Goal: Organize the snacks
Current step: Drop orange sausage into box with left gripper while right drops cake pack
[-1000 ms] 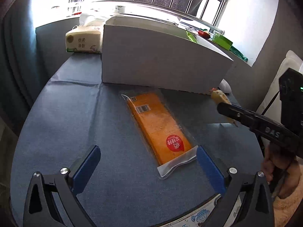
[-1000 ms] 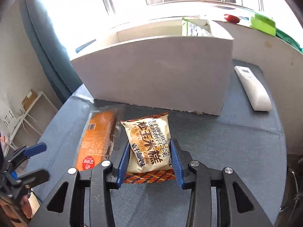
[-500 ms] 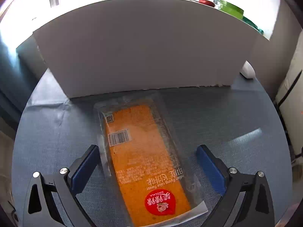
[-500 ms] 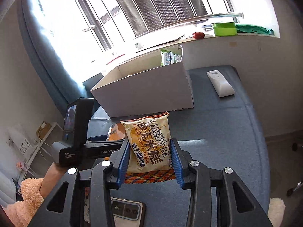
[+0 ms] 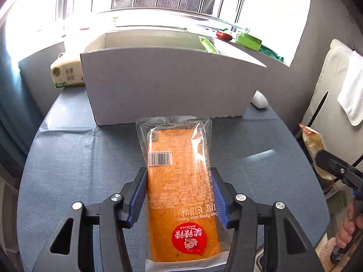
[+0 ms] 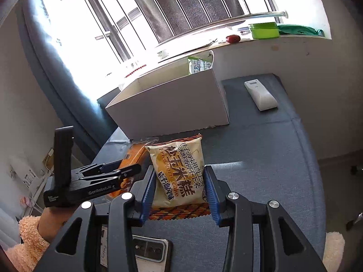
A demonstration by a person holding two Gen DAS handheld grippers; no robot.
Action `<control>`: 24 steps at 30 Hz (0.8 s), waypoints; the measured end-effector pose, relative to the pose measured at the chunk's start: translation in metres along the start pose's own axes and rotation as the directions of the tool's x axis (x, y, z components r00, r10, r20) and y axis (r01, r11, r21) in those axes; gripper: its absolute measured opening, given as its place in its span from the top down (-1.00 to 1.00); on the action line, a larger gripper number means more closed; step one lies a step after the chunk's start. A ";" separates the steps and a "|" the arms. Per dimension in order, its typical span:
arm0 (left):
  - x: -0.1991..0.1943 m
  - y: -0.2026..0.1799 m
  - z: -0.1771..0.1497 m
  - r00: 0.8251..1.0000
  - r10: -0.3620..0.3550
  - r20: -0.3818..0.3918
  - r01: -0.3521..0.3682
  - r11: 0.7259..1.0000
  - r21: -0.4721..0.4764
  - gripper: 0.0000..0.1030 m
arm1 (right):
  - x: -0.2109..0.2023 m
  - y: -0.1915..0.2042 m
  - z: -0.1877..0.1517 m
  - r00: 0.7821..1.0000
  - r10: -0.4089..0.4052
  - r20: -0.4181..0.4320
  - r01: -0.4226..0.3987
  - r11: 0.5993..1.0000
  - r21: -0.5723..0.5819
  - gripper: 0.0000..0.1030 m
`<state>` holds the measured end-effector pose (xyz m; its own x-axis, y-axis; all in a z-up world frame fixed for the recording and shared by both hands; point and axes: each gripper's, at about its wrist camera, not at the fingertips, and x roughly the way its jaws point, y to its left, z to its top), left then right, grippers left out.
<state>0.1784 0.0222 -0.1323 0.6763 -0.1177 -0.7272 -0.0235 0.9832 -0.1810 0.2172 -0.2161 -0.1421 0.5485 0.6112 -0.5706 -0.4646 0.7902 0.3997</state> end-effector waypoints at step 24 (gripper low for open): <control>-0.021 0.043 0.204 0.945 0.033 0.325 -0.042 0.999 0.020 -0.12 | 0.095 0.065 0.194 0.996 0.004 0.086 0.007 0.992 -0.123 0.12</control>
<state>0.3134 0.0955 0.0097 0.8774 -0.0334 -0.4785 -0.0371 0.9899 -0.1371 0.3742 -0.0978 -0.0313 0.6045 0.6161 -0.5050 -0.5430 0.7825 0.3046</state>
